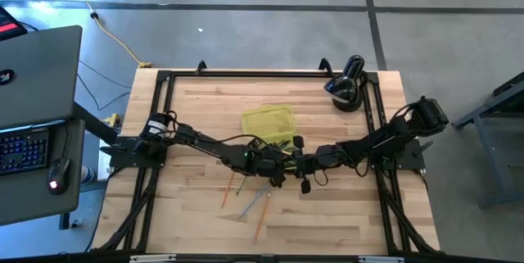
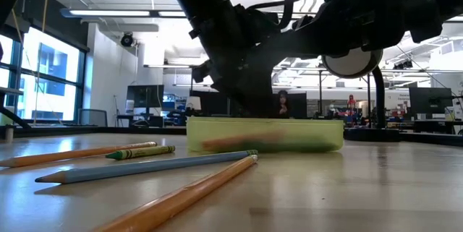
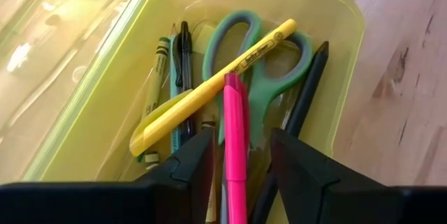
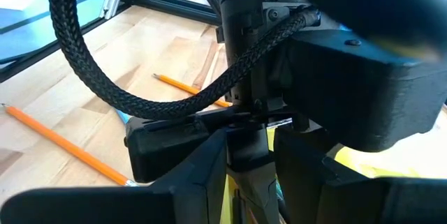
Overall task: Pick & place school supplies into a supply box
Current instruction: Put the green crayon into the yellow supply box
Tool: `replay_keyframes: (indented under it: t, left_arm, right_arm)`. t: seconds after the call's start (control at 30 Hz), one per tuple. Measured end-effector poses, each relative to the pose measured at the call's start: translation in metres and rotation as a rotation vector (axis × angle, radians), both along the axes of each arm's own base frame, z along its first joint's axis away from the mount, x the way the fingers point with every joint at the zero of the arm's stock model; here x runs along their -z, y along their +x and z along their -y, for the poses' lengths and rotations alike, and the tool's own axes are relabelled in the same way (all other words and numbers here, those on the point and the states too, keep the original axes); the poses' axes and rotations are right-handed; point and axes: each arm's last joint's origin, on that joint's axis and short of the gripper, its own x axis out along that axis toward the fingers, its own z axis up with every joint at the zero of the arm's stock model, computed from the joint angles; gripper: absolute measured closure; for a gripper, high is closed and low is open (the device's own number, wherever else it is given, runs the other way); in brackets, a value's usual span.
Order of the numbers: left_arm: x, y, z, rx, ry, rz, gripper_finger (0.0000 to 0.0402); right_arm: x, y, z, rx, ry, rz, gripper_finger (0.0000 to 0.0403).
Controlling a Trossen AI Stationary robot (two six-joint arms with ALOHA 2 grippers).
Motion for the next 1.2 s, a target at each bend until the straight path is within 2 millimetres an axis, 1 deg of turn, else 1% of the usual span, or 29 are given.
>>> replay_keyframes:
  t: [0.33,0.53,0.67,0.73,0.93,1.0,1.1,1.2]
  left_arm:
    - [0.0,-0.001,0.0,-0.001,0.002,-0.017,0.0229]
    - [-0.017,-0.006,0.0,0.022,-0.017,-0.126,0.0229]
    - [-0.037,-0.006,0.004,0.012,-0.033,-0.15,0.0229]
    - [-0.051,-0.006,0.009,0.003,-0.037,-0.15,0.0229]
    - [-0.096,-0.013,0.032,-0.033,0.083,-0.111,0.0229]
    - [-0.11,-0.018,0.04,-0.048,0.11,-0.095,0.0229]
    - [-0.126,-0.03,0.053,-0.065,0.122,-0.11,0.0229]
    - [-0.133,-0.044,0.072,-0.083,0.093,-0.119,0.0229]
  right_arm:
    - [0.0,0.0,0.0,0.006,-0.001,0.0,0.0304]
    - [0.0,0.0,0.001,0.01,-0.002,0.001,0.0304]
    - [0.0,0.0,0.001,0.01,-0.002,0.001,0.0304]
    - [0.0,0.0,0.001,0.009,-0.002,0.001,0.0304]
    - [-0.001,0.0,0.0,0.008,-0.001,0.005,0.0304]
    - [0.0,0.0,0.0,0.007,-0.003,-0.005,0.0304]
    - [0.0,0.0,0.0,0.007,-0.002,-0.002,0.0304]
    - [0.0,0.0,0.0,0.007,-0.002,-0.002,0.0304]
